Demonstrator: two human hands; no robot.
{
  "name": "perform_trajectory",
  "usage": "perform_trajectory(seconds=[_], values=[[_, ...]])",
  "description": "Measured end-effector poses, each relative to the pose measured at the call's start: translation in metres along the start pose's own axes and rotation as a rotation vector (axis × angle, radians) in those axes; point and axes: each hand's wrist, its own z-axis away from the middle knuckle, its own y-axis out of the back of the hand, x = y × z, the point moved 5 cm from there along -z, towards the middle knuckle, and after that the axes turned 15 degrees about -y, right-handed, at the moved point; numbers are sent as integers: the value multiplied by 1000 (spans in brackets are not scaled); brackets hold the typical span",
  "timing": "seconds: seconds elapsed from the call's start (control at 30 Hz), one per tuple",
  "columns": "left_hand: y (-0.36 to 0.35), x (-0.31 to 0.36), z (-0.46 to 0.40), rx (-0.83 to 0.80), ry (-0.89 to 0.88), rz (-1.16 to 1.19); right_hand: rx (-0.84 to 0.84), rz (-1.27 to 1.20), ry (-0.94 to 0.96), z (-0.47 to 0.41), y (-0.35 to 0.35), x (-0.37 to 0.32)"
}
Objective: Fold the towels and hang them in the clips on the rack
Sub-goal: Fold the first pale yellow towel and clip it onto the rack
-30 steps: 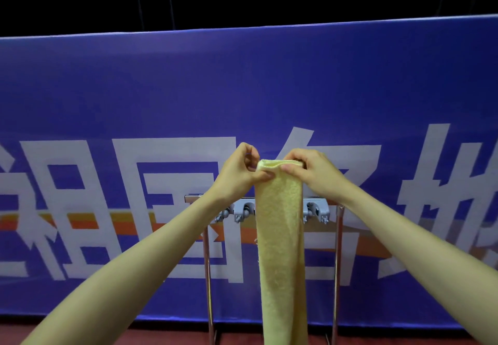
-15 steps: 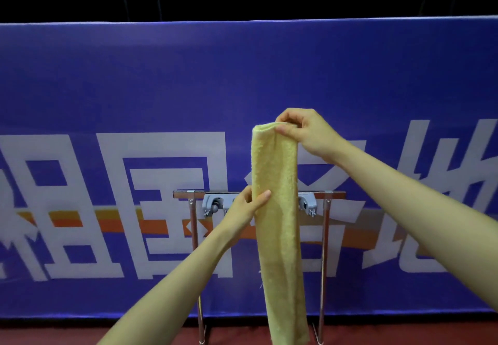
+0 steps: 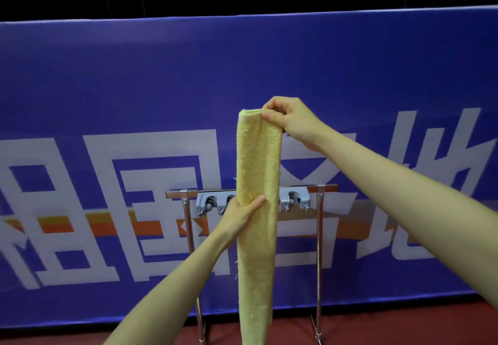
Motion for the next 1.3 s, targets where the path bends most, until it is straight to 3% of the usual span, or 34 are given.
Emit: perform_trajectory(seconds=[0.2,0.5,0.8,0.9,1.07,1.2,1.3], values=[[13,3,-1,77,-35,-104,102,35,-13,-13,9,1],[42,-56,30,-241,197,-181,290,-32,-78,-23,29,15],[76,-40,9,62,129,-134,390,82,-339,-25,49,84],[84,-10,-11,12,62,-214,316,154,-423,-17,41,120],[70,43,-40,-267,21,-445,116,357,-540,11,6,165],[60,73,-57,-415,-42,-621,-82,606,-480,25,-22,178],[56,89,-67,-466,-57,-691,-114,359,-443,29,-35,163]])
